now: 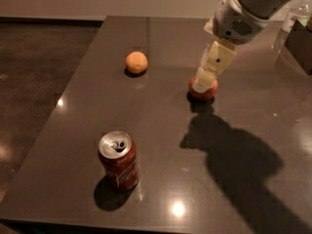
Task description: Move orange near coke can
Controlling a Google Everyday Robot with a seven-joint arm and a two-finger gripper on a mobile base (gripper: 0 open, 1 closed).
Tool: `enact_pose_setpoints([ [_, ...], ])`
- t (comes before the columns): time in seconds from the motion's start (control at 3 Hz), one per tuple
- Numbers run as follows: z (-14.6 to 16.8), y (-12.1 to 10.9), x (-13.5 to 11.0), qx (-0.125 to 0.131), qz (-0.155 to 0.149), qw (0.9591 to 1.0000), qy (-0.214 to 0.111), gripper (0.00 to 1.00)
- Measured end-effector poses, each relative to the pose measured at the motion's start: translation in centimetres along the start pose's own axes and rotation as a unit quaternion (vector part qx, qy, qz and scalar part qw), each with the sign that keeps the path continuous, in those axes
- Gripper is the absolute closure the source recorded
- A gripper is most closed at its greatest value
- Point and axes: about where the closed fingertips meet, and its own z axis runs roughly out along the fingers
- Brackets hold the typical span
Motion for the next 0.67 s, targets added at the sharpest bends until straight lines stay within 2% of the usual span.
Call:
enact_pose_setpoints([
  [0.33, 2.3, -1.4, -2.9, -0.005, 0.008, 0.9998, -0.016, 0.0],
  [0.67, 6.4, -3.0, -6.2, -0.01, 0.018, 0.9992, -0.034, 0.0],
])
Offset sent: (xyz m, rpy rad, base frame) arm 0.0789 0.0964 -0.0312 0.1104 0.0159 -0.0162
